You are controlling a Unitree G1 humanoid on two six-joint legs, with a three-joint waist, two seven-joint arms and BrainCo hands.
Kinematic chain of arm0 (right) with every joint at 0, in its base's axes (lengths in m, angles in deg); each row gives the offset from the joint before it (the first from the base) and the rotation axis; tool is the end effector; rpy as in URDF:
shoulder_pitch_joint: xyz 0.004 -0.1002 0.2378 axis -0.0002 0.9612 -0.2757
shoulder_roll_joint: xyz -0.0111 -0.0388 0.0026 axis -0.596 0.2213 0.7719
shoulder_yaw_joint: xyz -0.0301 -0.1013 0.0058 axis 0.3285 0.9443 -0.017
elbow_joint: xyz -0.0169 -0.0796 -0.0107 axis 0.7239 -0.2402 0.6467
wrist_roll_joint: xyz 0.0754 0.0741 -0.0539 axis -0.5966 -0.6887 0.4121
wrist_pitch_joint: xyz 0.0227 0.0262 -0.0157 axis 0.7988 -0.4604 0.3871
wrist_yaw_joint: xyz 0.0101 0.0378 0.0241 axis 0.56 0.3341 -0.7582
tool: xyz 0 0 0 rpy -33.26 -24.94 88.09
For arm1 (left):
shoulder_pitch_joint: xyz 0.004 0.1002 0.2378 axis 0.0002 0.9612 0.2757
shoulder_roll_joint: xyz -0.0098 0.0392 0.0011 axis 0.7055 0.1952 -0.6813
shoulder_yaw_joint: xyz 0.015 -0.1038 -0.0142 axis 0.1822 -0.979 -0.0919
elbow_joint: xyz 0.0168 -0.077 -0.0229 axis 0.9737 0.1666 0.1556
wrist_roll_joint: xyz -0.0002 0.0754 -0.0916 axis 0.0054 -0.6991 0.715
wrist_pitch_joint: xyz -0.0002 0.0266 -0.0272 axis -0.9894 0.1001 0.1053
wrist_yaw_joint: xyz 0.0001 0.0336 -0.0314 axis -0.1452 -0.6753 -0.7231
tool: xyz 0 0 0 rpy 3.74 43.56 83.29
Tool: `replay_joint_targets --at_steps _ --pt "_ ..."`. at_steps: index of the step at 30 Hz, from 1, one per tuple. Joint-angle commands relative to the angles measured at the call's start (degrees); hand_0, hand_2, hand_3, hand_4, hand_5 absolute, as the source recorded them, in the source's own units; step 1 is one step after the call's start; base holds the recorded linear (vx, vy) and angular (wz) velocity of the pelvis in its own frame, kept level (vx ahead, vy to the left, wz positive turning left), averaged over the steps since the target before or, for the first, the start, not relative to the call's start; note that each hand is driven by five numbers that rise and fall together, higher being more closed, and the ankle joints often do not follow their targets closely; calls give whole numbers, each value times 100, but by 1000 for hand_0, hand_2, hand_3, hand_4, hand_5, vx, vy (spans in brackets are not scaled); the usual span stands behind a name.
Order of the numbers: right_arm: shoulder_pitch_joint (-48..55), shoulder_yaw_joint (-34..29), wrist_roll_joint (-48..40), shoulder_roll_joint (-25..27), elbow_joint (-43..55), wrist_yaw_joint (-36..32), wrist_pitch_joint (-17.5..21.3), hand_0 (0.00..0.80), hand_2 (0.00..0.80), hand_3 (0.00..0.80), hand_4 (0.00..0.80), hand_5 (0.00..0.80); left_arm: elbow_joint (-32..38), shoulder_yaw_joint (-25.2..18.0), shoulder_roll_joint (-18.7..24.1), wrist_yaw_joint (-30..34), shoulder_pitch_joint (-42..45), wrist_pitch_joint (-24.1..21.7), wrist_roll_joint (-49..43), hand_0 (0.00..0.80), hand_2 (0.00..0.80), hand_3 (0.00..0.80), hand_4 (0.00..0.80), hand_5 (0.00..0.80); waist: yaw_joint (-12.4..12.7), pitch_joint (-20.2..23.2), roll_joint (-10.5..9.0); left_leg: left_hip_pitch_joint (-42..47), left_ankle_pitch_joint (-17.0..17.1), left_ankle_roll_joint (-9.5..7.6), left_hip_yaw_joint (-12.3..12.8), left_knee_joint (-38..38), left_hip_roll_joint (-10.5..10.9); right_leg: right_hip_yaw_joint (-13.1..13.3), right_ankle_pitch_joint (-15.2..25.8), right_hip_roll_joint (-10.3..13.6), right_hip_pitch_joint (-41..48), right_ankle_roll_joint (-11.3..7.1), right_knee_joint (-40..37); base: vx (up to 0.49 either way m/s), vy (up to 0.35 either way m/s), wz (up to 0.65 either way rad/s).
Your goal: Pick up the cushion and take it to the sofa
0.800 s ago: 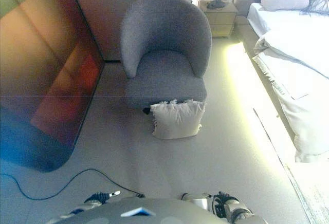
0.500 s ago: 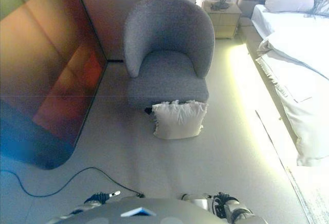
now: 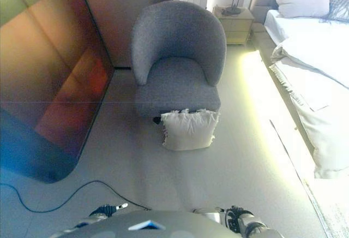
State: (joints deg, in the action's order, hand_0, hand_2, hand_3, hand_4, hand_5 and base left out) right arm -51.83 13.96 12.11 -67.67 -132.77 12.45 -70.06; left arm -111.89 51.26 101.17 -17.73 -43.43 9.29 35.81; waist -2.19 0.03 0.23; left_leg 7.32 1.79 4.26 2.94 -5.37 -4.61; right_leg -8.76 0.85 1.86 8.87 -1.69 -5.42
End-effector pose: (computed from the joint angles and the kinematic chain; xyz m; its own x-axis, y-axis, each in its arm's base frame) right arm 0.0461 -0.2301 -0.1407 0.0861 -0.1821 -0.9795 -0.0944 0.9772 -0.1900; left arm 0.0490 0.2159 -0.1433 0.1267 0.3611 -0.9239 -0.0385 0.9325 0.3592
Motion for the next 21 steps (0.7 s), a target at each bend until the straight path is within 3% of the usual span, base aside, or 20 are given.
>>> replay_joint_targets --at_steps 1,3,6,8,11,17,21 --pt "-414 44 91 -109 -371 -44 -52 0 0 0 0 0 -338 -76 -42 -62 -409 -45 -130 0 0 0 0 0 113 -292 -257 35 -1017 -563 160 656 574 428 -583 -166 -124 -31 276 -10 -145 4" --pt "-482 78 95 -75 -321 -78 -47 0 0 0 0 0 -293 -114 -51 -115 -444 -116 -100 0 0 0 0 0 145 -400 -384 -393 -1252 -570 242 1617 545 433 -596 -94 -254 54 453 -70 -176 15" --pt "-579 132 -9 17 -258 -68 -78 0 0 0 0 0 -250 -152 -59 -132 -467 -191 -23 0 0 0 0 0 226 -647 -503 -1395 -1106 -626 276 3324 421 520 -562 -103 -388 256 662 -96 -197 30" --pt "-606 113 -106 60 -262 -103 -95 0 0 0 0 0 -232 -220 -55 -116 -429 -178 26 0 0 0 0 0 265 -756 -479 -1770 -1032 -696 245 3826 389 617 -572 -173 -371 328 750 17 -107 -1" --pt "-611 21 -61 76 -318 -115 -30 0 0 0 0 0 -232 -312 -55 -143 -356 -231 134 0 0 0 0 0 378 -858 -353 -1902 -703 -587 231 3211 513 650 -815 -308 -129 308 852 135 -12 -16" --pt "-500 -69 229 92 -376 -123 100 0 0 0 0 0 -217 -202 -51 -115 -182 -313 175 0 0 0 0 0 480 -691 -36 -1903 127 -273 607 939 575 716 -1363 -685 458 242 1012 316 33 4" --pt "-438 -34 218 11 -432 -179 -24 0 0 0 0 0 -285 -241 -70 -179 -96 -236 277 0 0 0 0 0 577 -536 -34 -1829 296 -219 436 37 561 1023 -1710 -805 873 253 1057 462 14 -20"
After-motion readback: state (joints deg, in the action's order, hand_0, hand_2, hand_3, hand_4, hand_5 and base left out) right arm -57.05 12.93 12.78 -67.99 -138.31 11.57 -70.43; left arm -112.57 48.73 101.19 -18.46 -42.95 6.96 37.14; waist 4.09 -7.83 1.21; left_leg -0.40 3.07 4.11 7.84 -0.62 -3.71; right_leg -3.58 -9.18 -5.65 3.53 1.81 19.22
